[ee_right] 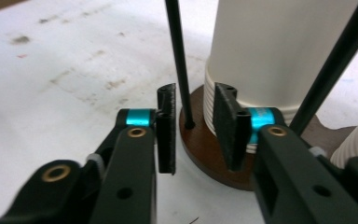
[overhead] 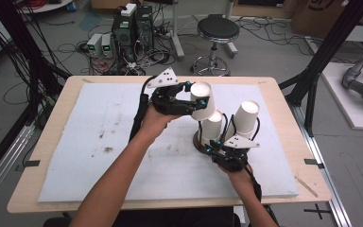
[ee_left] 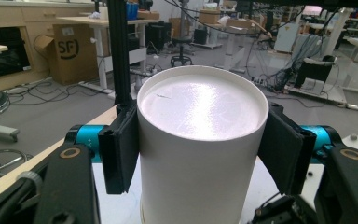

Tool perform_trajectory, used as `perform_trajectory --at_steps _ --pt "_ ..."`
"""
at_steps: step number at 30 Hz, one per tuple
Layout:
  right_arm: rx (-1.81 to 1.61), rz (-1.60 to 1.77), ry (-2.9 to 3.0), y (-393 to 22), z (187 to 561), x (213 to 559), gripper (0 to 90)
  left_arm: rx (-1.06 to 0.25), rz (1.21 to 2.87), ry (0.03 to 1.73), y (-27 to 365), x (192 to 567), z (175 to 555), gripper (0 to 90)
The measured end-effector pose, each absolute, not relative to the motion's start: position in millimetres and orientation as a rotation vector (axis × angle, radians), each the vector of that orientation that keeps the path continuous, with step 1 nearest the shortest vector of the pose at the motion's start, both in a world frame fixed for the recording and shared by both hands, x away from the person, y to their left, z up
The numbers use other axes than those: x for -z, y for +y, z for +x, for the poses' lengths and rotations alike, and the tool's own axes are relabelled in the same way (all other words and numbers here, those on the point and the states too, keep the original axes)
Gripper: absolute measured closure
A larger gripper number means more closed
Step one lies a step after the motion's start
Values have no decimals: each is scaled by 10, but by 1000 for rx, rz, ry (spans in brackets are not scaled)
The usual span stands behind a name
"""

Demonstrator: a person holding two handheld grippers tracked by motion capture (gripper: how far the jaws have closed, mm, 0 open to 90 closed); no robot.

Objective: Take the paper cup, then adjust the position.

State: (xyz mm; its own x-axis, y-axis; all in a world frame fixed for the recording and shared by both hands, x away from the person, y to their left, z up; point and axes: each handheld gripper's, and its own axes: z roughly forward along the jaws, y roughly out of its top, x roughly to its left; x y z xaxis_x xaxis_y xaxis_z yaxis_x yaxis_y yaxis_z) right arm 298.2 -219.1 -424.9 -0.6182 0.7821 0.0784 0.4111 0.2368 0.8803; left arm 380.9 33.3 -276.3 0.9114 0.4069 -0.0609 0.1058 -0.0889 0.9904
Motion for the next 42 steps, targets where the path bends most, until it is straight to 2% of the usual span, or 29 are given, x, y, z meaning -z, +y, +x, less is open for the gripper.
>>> perform_trajectory --at_steps 2,6,8,11,12,22,36,42 --pt "-1389 1083 2123 -2238 2940 4188 564 -265 1656 406 440 2751 3740 352" --pt "-1414 1068 2111 -2272 2910 4127 495 -274 1663 416 551 2759 3670 353" --pt "-1426 1046 2086 -2287 2885 4078 384 -270 1649 428 680 2769 3615 354" --pt "-1443 1021 2080 -2294 2867 4036 370 -272 1652 436 774 2792 3590 354" --pt "-1477 991 2077 -2294 2857 3992 326 -274 1658 439 843 2825 3573 354" --pt "-1566 838 2151 -2258 2851 3998 314 -274 1693 466 1108 3122 3434 354" --pt "-1631 628 2150 -2270 2843 4058 306 -241 1724 421 1197 3368 3228 351" --pt "-1652 594 2207 -2208 2838 4079 263 -220 1719 427 1245 3574 3095 351"
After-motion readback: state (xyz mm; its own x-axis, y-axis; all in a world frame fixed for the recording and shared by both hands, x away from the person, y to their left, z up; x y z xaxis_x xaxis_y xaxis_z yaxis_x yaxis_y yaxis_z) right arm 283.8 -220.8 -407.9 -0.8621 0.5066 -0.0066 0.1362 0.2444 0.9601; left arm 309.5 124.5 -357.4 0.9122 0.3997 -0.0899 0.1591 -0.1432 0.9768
